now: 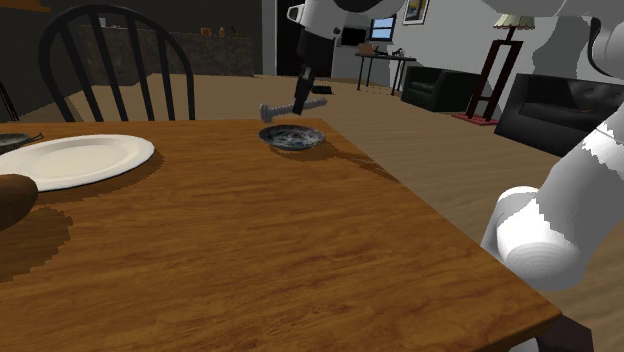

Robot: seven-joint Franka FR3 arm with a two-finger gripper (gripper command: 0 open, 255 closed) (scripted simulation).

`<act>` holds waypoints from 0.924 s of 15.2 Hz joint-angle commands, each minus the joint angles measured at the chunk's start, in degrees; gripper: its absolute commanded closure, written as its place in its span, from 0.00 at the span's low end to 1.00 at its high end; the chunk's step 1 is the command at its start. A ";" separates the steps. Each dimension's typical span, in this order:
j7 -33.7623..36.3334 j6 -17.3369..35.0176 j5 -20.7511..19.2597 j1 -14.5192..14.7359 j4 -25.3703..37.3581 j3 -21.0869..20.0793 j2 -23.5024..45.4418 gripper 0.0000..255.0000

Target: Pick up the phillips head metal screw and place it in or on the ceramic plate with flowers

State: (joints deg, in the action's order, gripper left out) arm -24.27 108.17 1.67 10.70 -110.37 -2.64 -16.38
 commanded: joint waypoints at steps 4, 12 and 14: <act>-0.19 3.63 0.04 -0.01 -3.63 0.03 -0.05 1.00; -0.27 8.11 0.10 0.03 -8.33 0.01 -0.27 1.00; -0.27 8.11 0.10 0.03 -8.33 0.01 -0.27 1.00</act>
State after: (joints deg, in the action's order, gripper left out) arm -24.53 116.23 1.76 10.73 -118.64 -2.63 -16.63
